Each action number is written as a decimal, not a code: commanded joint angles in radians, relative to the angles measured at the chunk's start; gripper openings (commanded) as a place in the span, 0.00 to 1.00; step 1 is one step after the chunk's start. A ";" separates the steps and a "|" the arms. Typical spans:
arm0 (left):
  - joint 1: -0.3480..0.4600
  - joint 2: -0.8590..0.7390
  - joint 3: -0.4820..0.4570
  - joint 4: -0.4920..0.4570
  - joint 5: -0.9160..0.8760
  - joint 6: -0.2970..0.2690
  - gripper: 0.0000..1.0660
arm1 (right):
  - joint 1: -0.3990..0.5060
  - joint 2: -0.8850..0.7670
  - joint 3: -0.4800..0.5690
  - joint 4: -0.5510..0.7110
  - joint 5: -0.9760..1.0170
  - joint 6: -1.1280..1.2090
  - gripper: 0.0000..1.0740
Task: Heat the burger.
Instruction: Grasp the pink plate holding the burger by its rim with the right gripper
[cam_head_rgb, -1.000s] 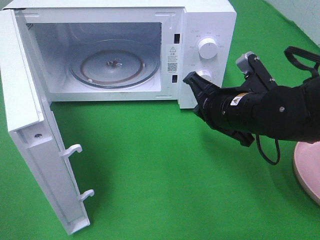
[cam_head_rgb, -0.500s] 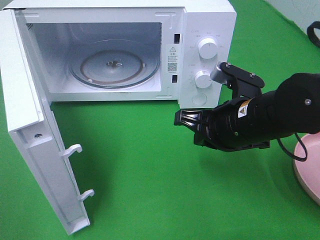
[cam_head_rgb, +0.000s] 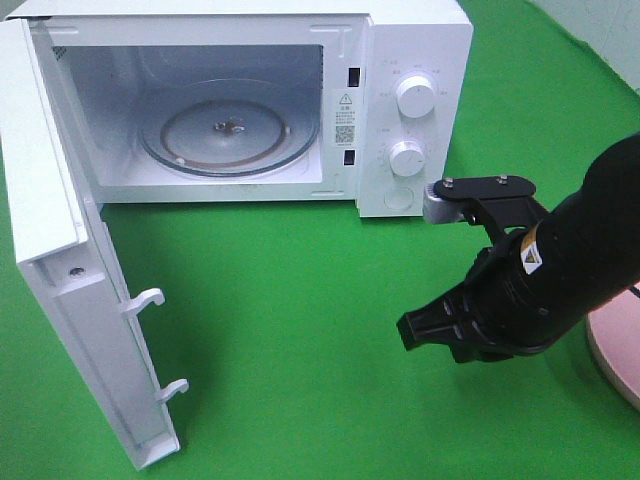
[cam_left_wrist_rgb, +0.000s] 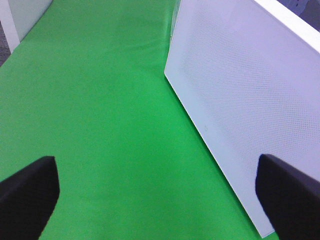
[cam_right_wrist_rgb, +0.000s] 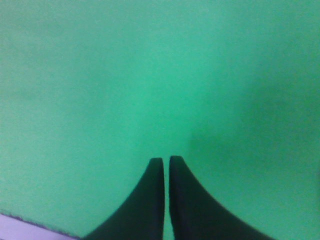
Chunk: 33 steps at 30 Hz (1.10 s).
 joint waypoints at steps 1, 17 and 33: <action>-0.001 -0.001 -0.001 -0.004 -0.007 -0.005 0.94 | -0.008 -0.033 -0.001 -0.051 0.121 -0.019 0.06; -0.001 -0.001 -0.001 -0.004 -0.007 -0.005 0.94 | -0.193 -0.220 -0.001 -0.189 0.247 -0.068 0.41; -0.001 -0.001 -0.001 -0.004 -0.007 -0.005 0.94 | -0.386 -0.183 -0.001 -0.262 0.163 -0.094 0.80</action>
